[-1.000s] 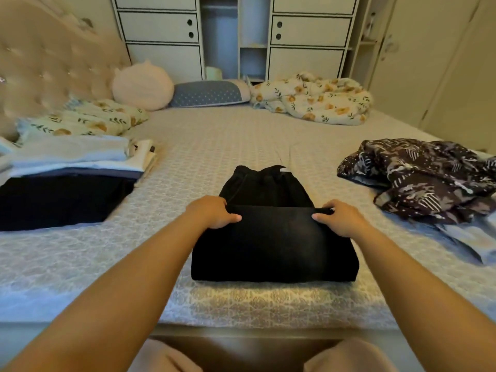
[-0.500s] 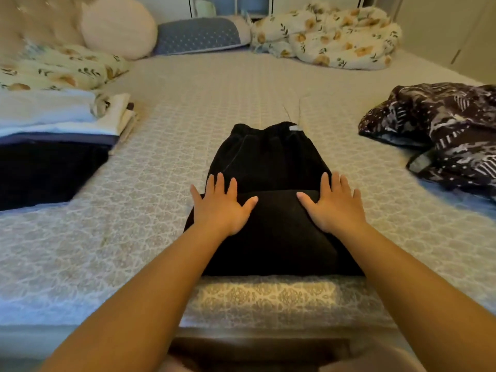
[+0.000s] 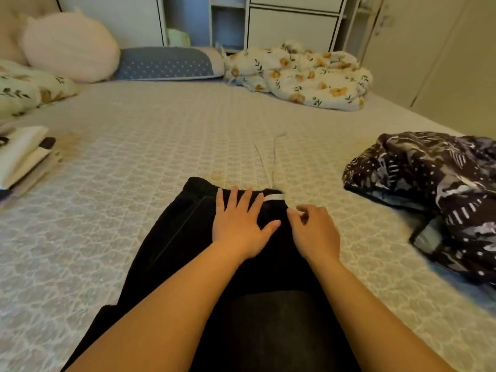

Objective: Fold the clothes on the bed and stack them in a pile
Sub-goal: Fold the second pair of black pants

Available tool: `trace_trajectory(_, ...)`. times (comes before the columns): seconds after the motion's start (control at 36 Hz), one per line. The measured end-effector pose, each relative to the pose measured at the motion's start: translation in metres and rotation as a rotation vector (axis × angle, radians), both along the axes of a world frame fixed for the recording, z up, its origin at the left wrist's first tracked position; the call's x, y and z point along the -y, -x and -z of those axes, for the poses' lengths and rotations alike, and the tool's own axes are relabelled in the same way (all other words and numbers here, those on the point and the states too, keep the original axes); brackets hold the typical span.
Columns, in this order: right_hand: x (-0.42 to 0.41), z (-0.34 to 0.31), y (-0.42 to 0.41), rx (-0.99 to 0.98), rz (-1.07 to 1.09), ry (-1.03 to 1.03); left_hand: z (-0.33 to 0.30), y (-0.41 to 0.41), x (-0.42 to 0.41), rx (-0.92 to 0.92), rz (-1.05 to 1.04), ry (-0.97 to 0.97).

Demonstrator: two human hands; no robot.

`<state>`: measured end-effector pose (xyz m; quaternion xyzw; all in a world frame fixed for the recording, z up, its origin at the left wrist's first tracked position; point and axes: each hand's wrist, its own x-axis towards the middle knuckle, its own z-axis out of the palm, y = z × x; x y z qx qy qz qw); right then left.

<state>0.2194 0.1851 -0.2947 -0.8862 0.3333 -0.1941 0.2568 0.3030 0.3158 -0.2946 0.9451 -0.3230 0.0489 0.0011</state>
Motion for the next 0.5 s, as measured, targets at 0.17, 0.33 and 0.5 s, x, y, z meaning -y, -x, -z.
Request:
trace_trajectory(0.17, 0.034, 0.001, -0.049, 0.086, -0.186, -0.006, 0.000, -0.017, 0.016, -0.023, -0.020, 0.060)
trace_trajectory(0.33, 0.046, -0.009, -0.090, -0.115, -0.142, -0.051, 0.000, -0.022, 0.018, -0.018, -0.013, 0.075)
trace_trajectory(0.5, 0.046, -0.023, -0.106, -0.245, -0.208, -0.244, 0.000, -0.020, 0.019, -0.013, -0.019, 0.066)
